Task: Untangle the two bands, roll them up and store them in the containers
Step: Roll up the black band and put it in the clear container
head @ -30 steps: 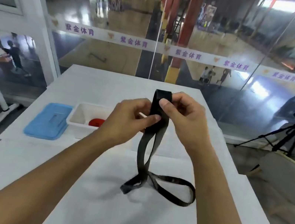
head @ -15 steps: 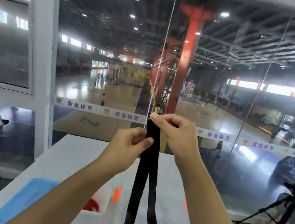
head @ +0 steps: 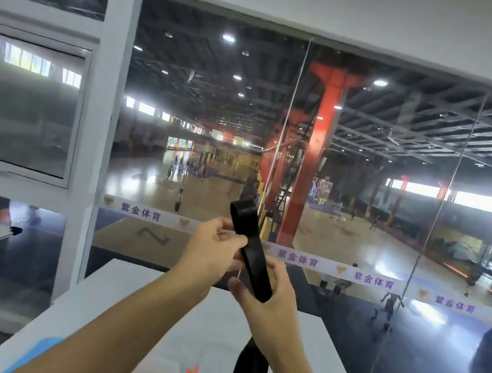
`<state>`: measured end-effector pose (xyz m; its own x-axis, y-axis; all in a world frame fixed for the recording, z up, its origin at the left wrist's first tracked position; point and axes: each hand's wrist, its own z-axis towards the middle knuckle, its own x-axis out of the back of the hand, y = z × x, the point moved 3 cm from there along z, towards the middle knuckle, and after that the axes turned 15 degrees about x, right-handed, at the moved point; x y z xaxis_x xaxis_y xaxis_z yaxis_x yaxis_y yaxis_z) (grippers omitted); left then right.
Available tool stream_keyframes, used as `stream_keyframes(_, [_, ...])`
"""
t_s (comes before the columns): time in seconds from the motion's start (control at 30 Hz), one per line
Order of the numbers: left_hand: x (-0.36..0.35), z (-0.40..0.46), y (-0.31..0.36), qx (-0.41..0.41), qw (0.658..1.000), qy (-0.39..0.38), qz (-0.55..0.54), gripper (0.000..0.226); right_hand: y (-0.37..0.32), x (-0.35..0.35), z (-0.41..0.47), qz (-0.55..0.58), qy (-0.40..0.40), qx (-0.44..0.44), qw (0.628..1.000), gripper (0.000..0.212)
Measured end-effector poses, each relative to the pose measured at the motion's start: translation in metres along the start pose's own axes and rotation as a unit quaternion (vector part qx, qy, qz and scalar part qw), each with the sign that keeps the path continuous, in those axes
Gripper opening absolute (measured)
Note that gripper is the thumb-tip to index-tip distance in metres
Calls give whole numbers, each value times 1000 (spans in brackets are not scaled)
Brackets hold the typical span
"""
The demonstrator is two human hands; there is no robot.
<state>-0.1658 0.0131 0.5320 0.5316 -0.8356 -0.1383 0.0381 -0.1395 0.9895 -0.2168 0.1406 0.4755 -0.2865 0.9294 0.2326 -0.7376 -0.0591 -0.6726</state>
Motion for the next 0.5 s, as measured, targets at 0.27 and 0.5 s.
stream_keyframes(0.27, [16, 2, 20, -226, 901, -33, 369, 52, 4, 24, 43, -161, -115, 15, 980, 14])
stream_keyframes(0.5, [22, 11, 18, -262, 796, -9, 546, 48, -6, 29, 68, -184, -194, 44, 963, 19])
